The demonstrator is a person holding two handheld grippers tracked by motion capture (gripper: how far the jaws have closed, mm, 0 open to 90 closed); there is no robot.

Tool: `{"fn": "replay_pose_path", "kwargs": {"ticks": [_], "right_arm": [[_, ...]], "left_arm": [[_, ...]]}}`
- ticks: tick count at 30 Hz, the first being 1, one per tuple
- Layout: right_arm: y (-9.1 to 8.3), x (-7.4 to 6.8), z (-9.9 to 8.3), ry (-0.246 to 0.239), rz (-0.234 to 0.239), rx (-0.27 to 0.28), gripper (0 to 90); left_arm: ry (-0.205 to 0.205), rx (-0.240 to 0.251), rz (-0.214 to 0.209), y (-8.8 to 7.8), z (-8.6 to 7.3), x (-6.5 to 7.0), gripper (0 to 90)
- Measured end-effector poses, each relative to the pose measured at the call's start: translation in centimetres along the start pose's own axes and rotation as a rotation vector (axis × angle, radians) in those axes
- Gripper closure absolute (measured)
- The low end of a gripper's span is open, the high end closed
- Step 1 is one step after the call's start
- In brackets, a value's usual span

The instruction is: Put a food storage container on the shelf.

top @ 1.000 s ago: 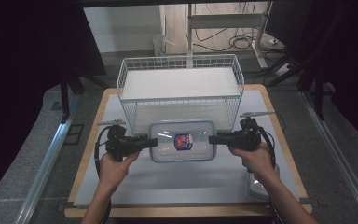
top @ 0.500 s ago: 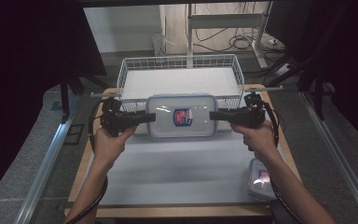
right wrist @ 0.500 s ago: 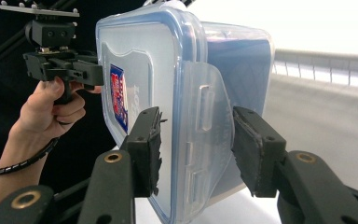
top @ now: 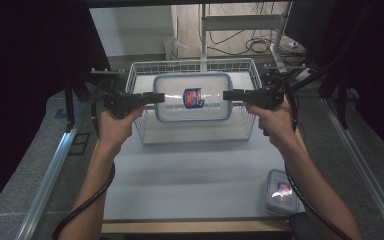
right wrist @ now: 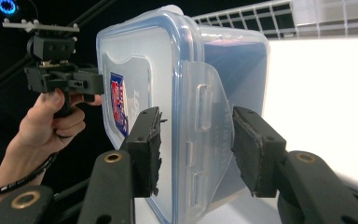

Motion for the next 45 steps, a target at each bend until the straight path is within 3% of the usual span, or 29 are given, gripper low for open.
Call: {"fn": "replay_pose_path", "kwargs": {"ticks": [7, 16, 26, 34, 41, 45], "right_arm": [[1.0, 0.8, 2.6, 0.029, -0.018, 0.009, 53.1], [2.0, 2.3, 4.2, 0.08, -0.03, 0.01, 52.9], [3.1, 4.1, 4.8, 0.154, -0.016, -0.002, 52.7], [3.3, 4.7, 4.9, 0.162, -0.021, 0.011, 51.5], [4.2, 4.5, 5.1, 0.136, -0.081, 0.036, 46.9], [4.5, 4.9, 5.2, 0.15, -0.083, 0.045, 46.3]], "left_arm": [[-0.037, 0.005, 0.014, 0.9, 1.9, -1.8, 52.0], [-0.089, 0.003, 0.013, 2.1, 3.0, -3.7, 51.9], [-0.136, -0.02, 0.042, 2.9, 3.8, -4.7, 51.8], [-0.152, -0.011, 0.035, 3.2, 3.6, -5.1, 52.0], [-0.177, -0.003, 0.05, 3.7, 3.8, -5.6, 50.3], [-0.194, 0.01, 0.049, 3.9, 3.7, -6.1, 49.6]]}}
Point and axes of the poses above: each handheld gripper's, and its own axes: y roughly forward along the jaws, z roughly out of its top, x roughly to its right, the point moved 1 cm from there along y, roughly forward along the jaws, and after that the axes turned 8 degrees about y, right-handed, at the moved point
